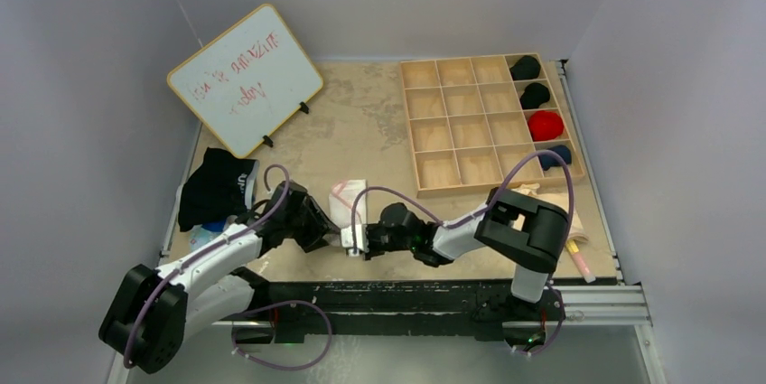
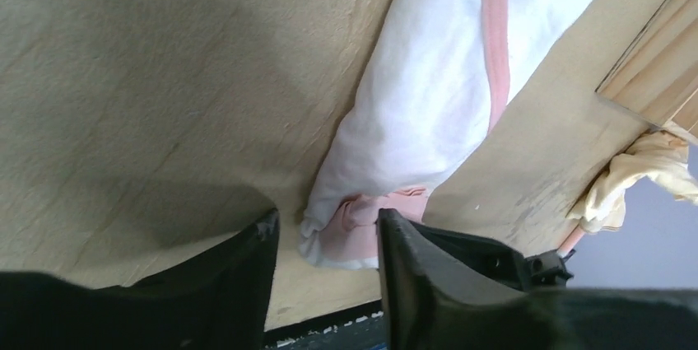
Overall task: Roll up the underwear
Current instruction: Roll the underwear to the center of the board.
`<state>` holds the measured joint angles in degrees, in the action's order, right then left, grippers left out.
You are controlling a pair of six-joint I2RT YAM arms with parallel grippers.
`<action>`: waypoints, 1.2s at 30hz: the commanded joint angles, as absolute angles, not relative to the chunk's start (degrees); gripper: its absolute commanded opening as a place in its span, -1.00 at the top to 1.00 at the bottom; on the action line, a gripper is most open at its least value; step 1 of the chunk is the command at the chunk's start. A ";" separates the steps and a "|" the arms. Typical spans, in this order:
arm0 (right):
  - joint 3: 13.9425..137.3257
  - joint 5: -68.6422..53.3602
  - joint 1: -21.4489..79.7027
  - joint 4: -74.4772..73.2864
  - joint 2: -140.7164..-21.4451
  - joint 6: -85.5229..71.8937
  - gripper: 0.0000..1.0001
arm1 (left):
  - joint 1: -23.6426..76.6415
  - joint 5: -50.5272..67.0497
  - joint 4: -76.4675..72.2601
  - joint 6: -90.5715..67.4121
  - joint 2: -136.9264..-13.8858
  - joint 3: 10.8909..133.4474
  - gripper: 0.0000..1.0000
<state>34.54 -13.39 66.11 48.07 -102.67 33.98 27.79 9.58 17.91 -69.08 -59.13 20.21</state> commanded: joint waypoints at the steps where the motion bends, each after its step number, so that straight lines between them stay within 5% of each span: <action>1: 33.49 -28.84 60.89 51.58 -103.39 16.40 0.99 | 27.77 6.81 21.85 -67.91 -55.67 21.62 0.02; 12: 36.30 -45.10 52.40 59.10 -108.66 -12.15 0.98 | 27.69 3.39 23.44 -68.73 -45.65 20.85 -0.14; 24: 47.43 -50.98 45.43 36.75 -115.34 -27.83 0.85 | 27.68 6.97 16.43 -64.08 -41.21 16.55 -0.16; 36: 49.51 -52.69 40.81 32.67 -120.91 -38.00 0.84 | 27.68 12.26 9.97 -56.97 -44.02 14.77 -0.16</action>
